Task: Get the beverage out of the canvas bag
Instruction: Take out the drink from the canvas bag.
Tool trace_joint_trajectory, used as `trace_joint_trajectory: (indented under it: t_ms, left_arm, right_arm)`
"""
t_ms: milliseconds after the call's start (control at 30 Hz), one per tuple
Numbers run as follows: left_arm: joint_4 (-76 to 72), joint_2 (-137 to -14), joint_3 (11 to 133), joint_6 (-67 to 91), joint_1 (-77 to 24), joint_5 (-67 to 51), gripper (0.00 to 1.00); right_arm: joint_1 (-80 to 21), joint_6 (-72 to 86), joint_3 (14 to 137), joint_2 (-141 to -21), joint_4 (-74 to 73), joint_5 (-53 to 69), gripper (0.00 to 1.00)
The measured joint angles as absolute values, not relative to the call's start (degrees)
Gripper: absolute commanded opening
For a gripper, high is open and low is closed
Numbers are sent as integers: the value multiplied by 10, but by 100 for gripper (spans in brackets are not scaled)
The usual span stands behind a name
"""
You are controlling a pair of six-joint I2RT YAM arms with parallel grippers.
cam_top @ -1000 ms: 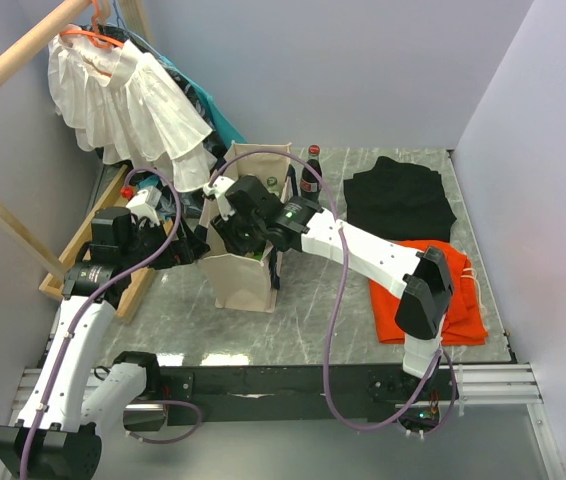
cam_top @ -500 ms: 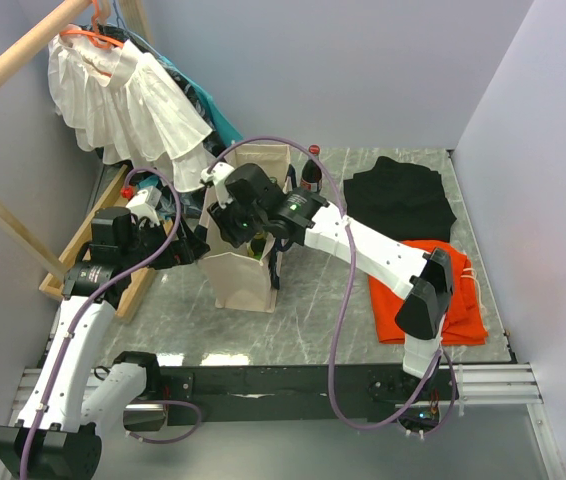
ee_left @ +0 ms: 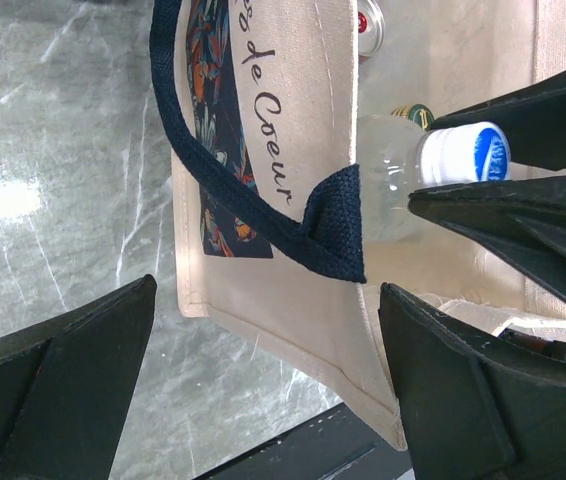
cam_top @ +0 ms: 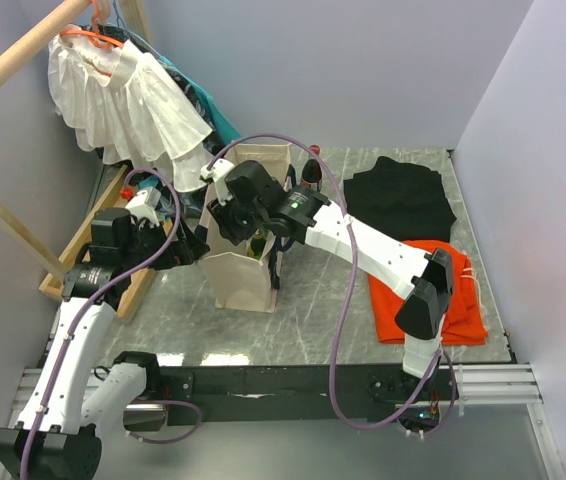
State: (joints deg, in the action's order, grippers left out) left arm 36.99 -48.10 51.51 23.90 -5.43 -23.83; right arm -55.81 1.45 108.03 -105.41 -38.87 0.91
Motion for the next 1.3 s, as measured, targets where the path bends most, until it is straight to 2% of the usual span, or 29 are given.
trace_joint_trajectory:
  t_ms: [633,1300]
  left_arm:
    - [362,-467,508,247,-55,-243,96]
    - [347,-463,516,268,-55,-182,96]
  right_arm:
    - [-558,10,1132,-1054,-418,16,0]
    - [-558,10,1136,-1054,-429,20,0]
